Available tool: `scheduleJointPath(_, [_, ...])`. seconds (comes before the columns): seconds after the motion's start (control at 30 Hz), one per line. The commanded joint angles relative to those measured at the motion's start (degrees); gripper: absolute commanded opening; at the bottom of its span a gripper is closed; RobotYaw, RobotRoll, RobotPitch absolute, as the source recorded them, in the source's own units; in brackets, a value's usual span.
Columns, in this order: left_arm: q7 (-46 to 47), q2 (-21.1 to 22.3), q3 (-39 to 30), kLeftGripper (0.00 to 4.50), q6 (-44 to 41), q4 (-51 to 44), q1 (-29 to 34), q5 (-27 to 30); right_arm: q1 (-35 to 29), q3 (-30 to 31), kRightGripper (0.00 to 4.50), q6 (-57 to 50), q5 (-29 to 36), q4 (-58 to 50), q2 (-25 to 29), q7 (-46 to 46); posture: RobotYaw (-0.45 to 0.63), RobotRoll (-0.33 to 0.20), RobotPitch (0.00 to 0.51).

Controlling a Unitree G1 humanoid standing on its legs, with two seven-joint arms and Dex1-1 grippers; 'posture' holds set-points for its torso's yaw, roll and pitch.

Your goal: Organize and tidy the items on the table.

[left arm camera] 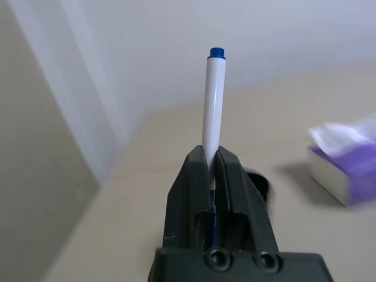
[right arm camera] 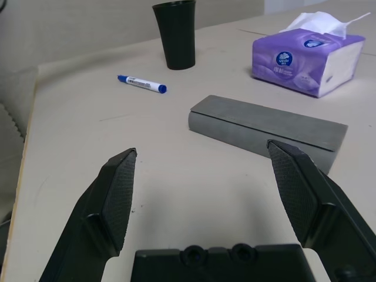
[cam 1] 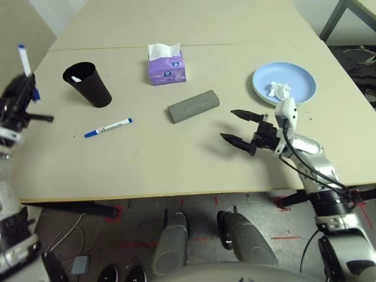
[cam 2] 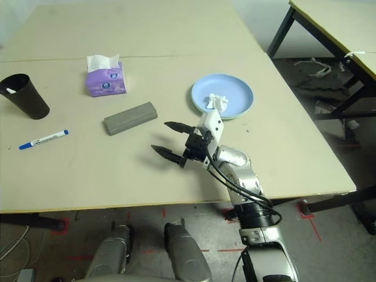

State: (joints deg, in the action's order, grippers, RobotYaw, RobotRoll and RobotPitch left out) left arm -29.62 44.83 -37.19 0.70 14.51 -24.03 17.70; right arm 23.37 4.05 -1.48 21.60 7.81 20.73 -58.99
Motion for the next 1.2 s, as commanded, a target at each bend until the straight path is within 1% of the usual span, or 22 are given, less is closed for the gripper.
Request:
scheduleJointPath(0.03, [-0.7,3.4,3.9,0.01,8.5,13.6,-7.6,-3.4,-0.7,0.5,4.50,0.4,-0.6,-0.3,0.4,-0.7,-0.06,0.000,0.223])
scheduleJointPath(0.13, [-1.9,4.8,7.4,0.01,14.9,24.2,-14.3,-5.3,-1.8,0.5,4.50,0.4,-0.5,-1.5,0.9,-0.9,-0.08,0.000,0.227])
scheduleJointPath(0.27, [-3.3,5.1,10.9,0.01,21.5,35.3,-20.9,-6.7,-3.1,0.3,4.50,-0.2,-0.2,-3.3,1.4,-0.7,-0.11,0.000,0.227])
scheduleJointPath(0.4, [-3.4,4.2,13.0,0.01,25.5,43.4,-25.7,-7.3,-4.3,0.0,4.50,-0.9,0.1,-5.2,2.1,-0.4,-0.13,0.000,0.224])
scheduleJointPath(0.5, [-2.9,3.4,14.2,0.01,27.7,47.3,-27.8,-7.8,-5.0,-0.2,4.50,-1.5,0.5,-6.8,2.6,-0.1,-0.15,0.000,0.221])
scheduleJointPath(0.73, [-1.6,2.0,15.3,0.01,30.9,52.0,-29.0,-7.7,-5.6,-0.8,4.50,-3.8,1.5,-10.2,3.4,1.0,-0.17,0.000,0.219])
scheduleJointPath(1.07, [-1.0,1.8,14.7,0.01,33.3,53.0,-26.1,-6.5,-4.4,-1.3,4.50,-5.8,2.5,-11.9,3.8,2.0,-0.17,0.000,0.220])
scheduleJointPath(1.13, [-0.7,2.0,14.3,0.72,33.7,52.8,-25.6,-6.1,-4.0,-1.3,4.50,-6.1,2.6,-11.9,3.8,2.1,-0.16,0.000,0.221])
scheduleJointPath(1.2, [-0.6,2.2,14.0,1.29,33.9,52.5,-25.2,-5.8,-3.6,-1.2,4.50,-6.3,2.7,-11.8,3.8,2.2,-0.16,0.000,0.221])
